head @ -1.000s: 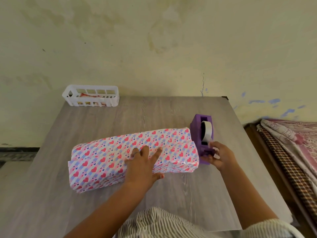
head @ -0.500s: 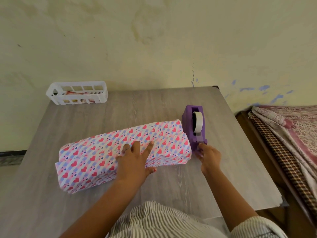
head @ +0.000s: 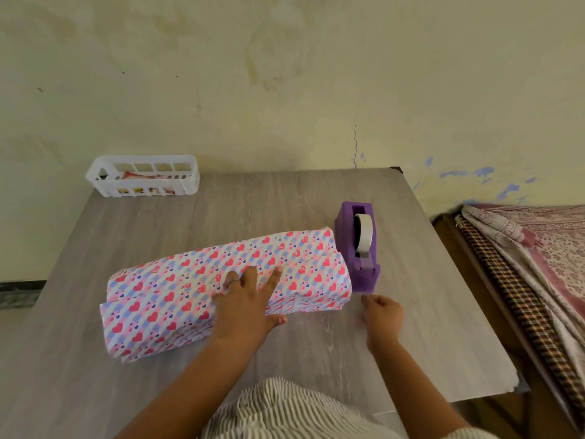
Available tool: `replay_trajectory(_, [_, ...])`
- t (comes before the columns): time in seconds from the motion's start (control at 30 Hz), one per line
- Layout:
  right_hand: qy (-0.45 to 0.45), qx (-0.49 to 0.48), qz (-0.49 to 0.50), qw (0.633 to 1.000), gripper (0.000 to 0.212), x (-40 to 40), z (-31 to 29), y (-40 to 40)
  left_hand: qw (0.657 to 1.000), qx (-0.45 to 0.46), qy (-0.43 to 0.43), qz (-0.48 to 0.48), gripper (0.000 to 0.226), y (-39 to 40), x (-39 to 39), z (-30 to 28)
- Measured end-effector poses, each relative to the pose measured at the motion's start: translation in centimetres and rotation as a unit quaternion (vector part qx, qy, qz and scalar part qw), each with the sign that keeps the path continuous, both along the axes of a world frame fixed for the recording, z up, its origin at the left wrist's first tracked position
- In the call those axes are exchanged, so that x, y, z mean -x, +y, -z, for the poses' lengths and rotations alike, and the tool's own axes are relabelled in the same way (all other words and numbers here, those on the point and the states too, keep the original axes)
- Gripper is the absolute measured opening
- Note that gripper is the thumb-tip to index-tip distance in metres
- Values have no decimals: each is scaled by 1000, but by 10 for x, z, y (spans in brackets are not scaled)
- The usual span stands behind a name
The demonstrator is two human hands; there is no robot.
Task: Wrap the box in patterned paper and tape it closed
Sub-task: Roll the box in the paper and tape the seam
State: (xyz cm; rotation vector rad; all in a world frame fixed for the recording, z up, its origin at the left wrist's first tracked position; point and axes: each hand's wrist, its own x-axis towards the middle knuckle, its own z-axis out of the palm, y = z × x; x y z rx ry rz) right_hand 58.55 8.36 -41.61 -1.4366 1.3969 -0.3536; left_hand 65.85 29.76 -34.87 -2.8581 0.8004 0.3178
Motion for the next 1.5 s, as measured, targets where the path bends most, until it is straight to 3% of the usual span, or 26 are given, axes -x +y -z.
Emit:
replay_trajectory(0.13, [-63,156,-126,978,12,6,-33,16,1000,-3,6,-3,88,0,1,-2])
replay_trajectory(0.27, [-99,299,-258,913,26,-7,-85,25,1000,-6,4,-3,88,-1,2,-4])
replay_trajectory(0.37, [-88,314,-347,880,41,-23,-104,37,1000,1,5,-6,86,-1,3,-5])
replay_trajectory(0.43, [-86,294,-372,876,20,-35,-109,45,1000,9,6,-11,85,0,4,-4])
replay_trajectory(0.5, [-100,298,-370,874,3,-44,-111,53,1000,22,4,-22,84,0,7,-2])
replay_trajectory(0.67, [-40,360,-322,875,8,-52,-111,62,997,50,-5,-50,80,4,13,-1])
replay_trajectory(0.77, [54,346,-391,851,11,-56,-112,64,998,50,2,-49,77,6,12,-1])
replay_trajectory(0.93, [99,295,-445,840,7,-71,-100,73,998,41,4,-41,75,6,11,0])
replay_trajectory(1.2, [105,340,-439,825,22,-80,-72,77,999,32,2,-35,77,7,9,3])
replay_trajectory(1.37, [88,308,-378,868,54,-86,-65,76,999,22,5,-37,79,6,10,3])
replay_trajectory(1.5, [114,305,-359,875,58,-103,-60,73,999,25,7,-39,78,6,11,2])
